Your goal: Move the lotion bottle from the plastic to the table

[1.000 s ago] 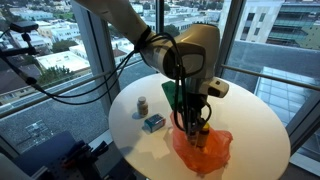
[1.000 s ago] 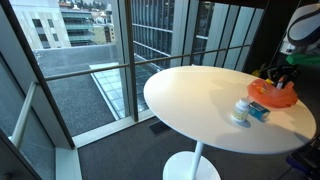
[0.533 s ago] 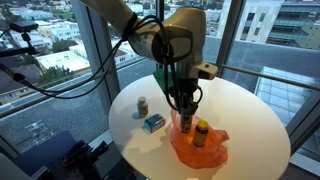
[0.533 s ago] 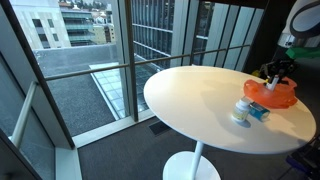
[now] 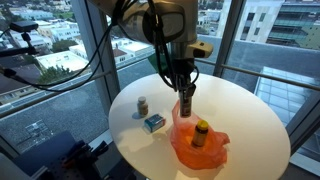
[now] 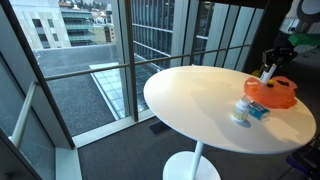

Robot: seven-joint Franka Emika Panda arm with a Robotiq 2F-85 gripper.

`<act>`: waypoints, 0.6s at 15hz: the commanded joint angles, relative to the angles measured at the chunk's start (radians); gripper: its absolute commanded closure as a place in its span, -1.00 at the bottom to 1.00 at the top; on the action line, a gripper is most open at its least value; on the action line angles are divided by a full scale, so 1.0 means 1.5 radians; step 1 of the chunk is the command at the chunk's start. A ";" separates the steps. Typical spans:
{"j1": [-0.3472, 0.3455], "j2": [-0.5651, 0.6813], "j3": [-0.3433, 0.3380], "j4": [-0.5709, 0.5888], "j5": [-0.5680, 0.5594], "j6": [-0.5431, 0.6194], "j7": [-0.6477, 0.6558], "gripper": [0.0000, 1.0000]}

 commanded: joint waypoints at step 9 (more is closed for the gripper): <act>0.022 -0.072 0.065 0.004 -0.004 -0.007 0.007 0.78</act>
